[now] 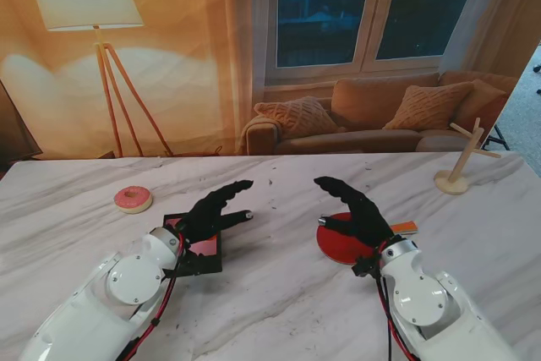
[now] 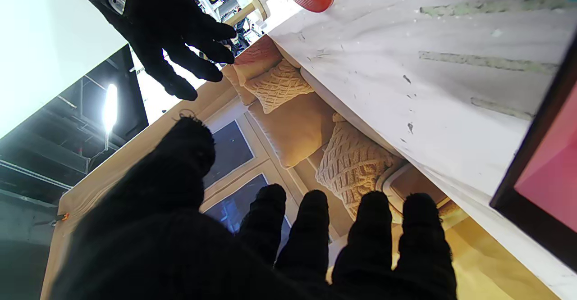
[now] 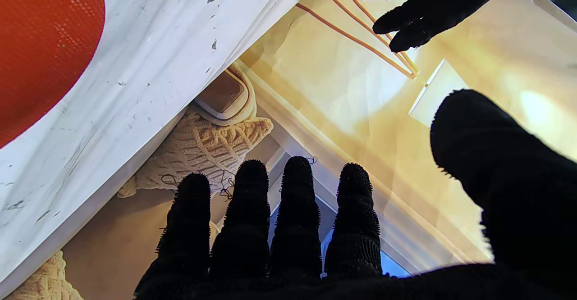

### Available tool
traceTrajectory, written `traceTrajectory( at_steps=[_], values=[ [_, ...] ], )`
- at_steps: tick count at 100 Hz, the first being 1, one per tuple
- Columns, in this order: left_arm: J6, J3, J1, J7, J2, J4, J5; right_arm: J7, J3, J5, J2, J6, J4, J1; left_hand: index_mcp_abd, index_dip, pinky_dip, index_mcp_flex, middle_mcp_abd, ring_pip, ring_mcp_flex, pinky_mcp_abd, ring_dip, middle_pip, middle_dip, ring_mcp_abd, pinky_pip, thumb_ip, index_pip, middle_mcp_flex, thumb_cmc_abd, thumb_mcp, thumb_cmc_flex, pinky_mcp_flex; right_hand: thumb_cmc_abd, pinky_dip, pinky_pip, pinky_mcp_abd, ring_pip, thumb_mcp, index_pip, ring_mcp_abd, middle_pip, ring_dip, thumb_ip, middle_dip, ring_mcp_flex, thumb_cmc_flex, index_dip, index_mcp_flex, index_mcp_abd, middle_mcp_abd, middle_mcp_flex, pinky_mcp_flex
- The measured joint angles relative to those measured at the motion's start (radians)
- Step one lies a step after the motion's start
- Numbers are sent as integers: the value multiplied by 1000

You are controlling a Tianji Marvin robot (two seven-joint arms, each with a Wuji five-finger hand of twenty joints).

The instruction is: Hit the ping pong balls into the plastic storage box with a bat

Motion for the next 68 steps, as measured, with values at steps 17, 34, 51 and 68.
traceTrajectory(
  at_steps=[17, 34, 51, 68],
  values=[
    [0, 0, 3, 7, -3, 0, -11, 6, -1, -3, 1, -9, -3, -1, 0, 3, 0, 0, 0, 0, 0, 0, 0, 0, 0, 0, 0, 0, 0, 0, 0, 3, -2, -1, 0, 0, 0, 2, 0, 0, 0, 0, 0, 0, 0, 0, 12, 0, 3, 0, 0, 0, 0, 3],
    [-4, -10, 11, 12, -3, -3, -2, 11, -6, -2, 2, -12, -4, -1, 0, 3, 0, 0, 0, 0, 0, 0, 0, 0, 0, 0, 0, 0, 0, -1, 0, 3, -2, -2, 0, 0, 1, 2, 0, 0, 0, 0, 0, 0, 0, 0, 12, 0, 9, 0, 0, 0, 0, 4],
    [-1, -12, 15, 17, -4, -8, -4, 9, -5, -3, 1, -13, -4, -1, 0, 3, -1, 0, 0, 0, 0, 0, -2, 0, 0, 0, 0, 0, 0, -1, 0, 0, -2, -7, 0, 0, 11, 2, 0, 0, 0, 0, 0, 0, 0, -9, 12, 0, 13, 0, 0, 0, 0, 4],
    [0, -12, 17, 24, -5, -9, -6, -1, -1, -5, 0, -18, -3, -2, 0, 3, -2, 0, 0, 0, 0, 0, -2, 0, 0, 0, 0, 0, 0, -1, 0, 0, -2, -11, 0, 0, 11, 2, 0, 0, 0, 0, 0, 0, 0, -10, 12, 0, 13, 0, 0, 0, 0, 4]
  ],
)
